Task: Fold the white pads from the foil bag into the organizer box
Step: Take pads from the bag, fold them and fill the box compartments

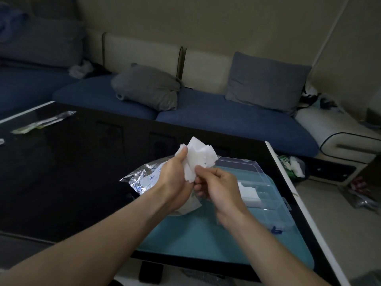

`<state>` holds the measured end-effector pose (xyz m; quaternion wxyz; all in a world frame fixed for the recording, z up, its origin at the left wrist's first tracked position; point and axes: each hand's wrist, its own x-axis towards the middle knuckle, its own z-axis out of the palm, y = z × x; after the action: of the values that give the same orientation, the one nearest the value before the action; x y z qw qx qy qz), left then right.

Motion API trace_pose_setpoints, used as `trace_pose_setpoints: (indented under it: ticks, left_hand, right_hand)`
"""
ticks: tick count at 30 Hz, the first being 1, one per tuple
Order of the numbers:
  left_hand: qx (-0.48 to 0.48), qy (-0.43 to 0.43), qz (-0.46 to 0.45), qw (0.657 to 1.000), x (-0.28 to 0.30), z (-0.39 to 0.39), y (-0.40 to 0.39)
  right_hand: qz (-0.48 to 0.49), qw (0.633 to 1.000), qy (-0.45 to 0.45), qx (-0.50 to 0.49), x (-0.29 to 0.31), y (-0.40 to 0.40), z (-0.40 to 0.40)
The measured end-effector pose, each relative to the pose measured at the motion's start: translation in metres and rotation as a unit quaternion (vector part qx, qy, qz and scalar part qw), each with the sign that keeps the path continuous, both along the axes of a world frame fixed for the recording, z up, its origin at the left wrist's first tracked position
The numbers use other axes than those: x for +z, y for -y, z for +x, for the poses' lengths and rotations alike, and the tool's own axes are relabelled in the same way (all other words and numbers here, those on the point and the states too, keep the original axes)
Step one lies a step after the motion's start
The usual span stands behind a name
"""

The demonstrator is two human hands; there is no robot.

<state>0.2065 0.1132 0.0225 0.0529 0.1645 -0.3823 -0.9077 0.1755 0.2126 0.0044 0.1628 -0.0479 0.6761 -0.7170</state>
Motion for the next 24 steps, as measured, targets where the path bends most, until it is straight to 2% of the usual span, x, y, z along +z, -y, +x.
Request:
trace_pose_setpoints:
  ticks: [2, 4, 7, 9, 11, 14, 17, 21, 24]
  left_hand:
    - [-0.017, -0.023, -0.009, 1.000, 0.000, 0.001, 0.000]
    - [-0.011, -0.033, -0.057, 0.998, 0.000, 0.002, -0.001]
    - [0.087, -0.023, -0.122, 0.988, -0.008, -0.004, 0.002]
    - [0.098, -0.034, -0.147, 0.984, -0.010, -0.004, 0.007]
    - [0.052, -0.061, -0.176, 0.981, -0.010, 0.002, 0.011]
    - [-0.050, -0.094, -0.240, 0.965, -0.013, 0.012, 0.015]
    - [-0.117, -0.100, -0.294, 0.943, -0.015, 0.014, 0.020]
    - [-0.137, -0.083, -0.334, 0.929, -0.017, 0.012, 0.024]
    - [-0.178, -0.059, -0.387, 0.903, -0.017, 0.013, 0.024]
  right_hand:
    - [0.025, 0.999, -0.019, 0.012, 0.000, 0.002, 0.002]
    - [0.054, 0.997, -0.041, 0.026, 0.004, 0.000, 0.003]
    - [0.131, 0.987, -0.087, 0.041, 0.010, -0.009, -0.005]
    - [0.147, 0.979, -0.138, -0.005, 0.014, -0.019, -0.015]
    - [0.089, 0.984, -0.153, -0.021, 0.016, -0.030, -0.025]
    - [0.058, 0.978, -0.186, 0.075, 0.013, -0.045, -0.032]
    - [0.076, 0.968, -0.210, 0.118, 0.006, -0.051, -0.036]
    - [0.083, 0.966, -0.206, 0.130, 0.003, -0.057, -0.041]
    - [0.147, 0.931, -0.295, 0.155, 0.005, -0.060, -0.041]
